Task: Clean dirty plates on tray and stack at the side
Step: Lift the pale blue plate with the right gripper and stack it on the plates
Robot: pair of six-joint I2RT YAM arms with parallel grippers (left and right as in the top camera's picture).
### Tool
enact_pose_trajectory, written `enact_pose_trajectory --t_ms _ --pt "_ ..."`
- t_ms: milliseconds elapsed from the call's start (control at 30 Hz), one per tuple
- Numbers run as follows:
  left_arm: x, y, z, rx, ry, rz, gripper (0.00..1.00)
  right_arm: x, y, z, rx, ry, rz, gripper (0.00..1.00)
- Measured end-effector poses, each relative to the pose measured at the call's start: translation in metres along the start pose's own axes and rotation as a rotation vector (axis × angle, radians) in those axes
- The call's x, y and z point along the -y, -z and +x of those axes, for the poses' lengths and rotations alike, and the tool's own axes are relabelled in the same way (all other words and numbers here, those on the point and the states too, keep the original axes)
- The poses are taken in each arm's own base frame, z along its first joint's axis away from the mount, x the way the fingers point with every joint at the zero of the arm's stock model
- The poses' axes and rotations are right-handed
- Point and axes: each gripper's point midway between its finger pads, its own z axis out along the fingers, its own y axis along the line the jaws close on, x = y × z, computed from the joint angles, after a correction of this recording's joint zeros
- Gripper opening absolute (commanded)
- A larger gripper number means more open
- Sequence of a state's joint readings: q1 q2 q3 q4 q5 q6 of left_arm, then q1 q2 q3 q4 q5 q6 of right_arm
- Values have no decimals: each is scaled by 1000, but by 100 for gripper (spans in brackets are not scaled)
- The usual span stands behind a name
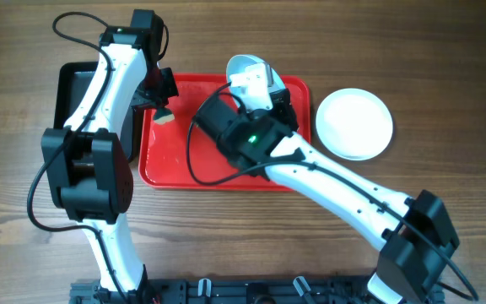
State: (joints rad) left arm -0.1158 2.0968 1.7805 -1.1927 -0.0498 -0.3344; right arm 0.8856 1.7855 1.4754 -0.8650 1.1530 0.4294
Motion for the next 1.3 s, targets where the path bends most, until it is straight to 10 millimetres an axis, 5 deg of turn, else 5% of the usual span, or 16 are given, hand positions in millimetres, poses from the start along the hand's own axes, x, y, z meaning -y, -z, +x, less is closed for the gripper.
enact_pose_trajectory --t_ms 333,667,1033,1200,1300 --pt "0 0 0 0 0 0 4 20 36 -25 177 31 186 4" --pt "0 0 0 0 0 0 4 20 42 -27 197 45 199 4" --pt "0 0 0 0 0 0 4 -51 -8 33 -229 -46 -362 4" --pt "0 0 0 0 0 0 4 -51 -42 54 -454 -192 -576 4" --pt "0 0 0 0 0 0 4 -29 -68 61 -550 -307 -673 4"
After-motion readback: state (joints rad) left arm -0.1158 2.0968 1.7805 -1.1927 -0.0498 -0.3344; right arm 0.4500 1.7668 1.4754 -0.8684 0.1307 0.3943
